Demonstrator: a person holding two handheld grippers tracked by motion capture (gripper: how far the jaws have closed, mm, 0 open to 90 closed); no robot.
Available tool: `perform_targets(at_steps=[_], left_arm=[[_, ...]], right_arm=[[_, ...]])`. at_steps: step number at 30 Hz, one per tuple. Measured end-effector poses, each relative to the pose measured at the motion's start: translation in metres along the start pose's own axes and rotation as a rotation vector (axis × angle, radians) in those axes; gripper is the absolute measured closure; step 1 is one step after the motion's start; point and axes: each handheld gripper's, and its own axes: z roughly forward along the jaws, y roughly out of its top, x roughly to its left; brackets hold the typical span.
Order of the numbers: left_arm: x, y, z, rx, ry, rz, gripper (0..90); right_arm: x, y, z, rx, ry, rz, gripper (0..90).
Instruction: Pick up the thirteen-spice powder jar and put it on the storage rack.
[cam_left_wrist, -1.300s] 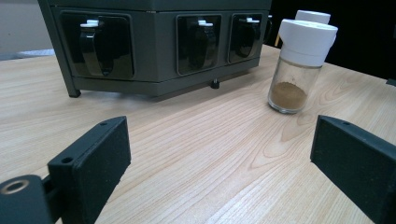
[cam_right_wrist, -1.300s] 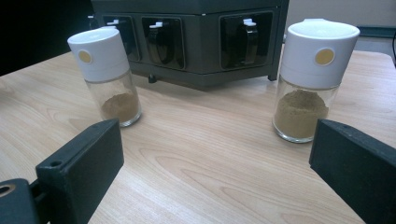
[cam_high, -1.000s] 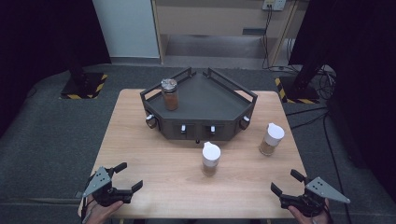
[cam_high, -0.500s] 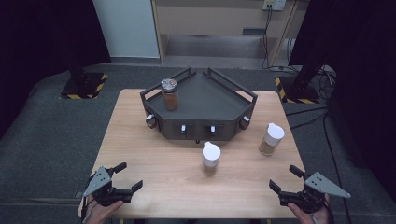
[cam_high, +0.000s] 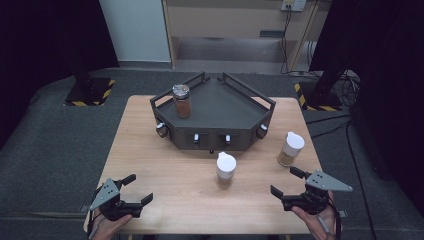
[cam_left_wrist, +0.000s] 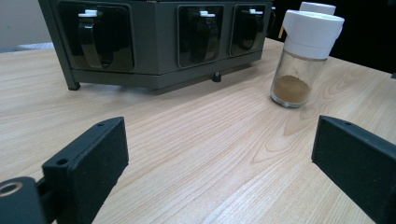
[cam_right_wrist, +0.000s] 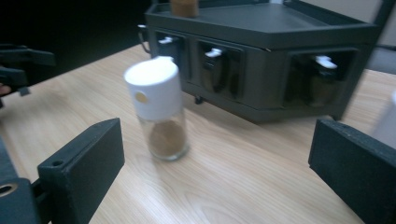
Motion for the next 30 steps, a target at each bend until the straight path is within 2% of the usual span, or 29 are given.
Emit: perform_targets(at_steps=[2,5,7,9,17,30], left_arm=[[0.0,0.0,0.0,0.003,-0.001,0.004,2.5],[0.0,0.0,0.001,0.004,-0.002,0.001,2.6],[0.0,0.0,0.001,0.004,-0.002,0.002,2.5],[-0.001,0.001,0.001,0.004,-0.003,0.002,2.5],[0.0,0.001,0.001,0.007,-0.005,0.002,2.5],[0.0,0.001,0.002,0.012,-0.015,0.008,2.6]], right_arm=[[0.001,0.005,0.006,0.003,0.013,-0.011,3.4],[-0.001,0.01,0.016,-0.003,0.05,0.009,3.4],[0.0,0.013,0.02,0.001,0.053,0.003,3.4],[0.0,0.017,0.028,-0.001,0.081,0.009,3.4],[0.006,0.032,0.06,0.03,0.135,-0.018,3.4],[0.009,0.039,0.109,0.082,0.165,-0.011,3.6]])
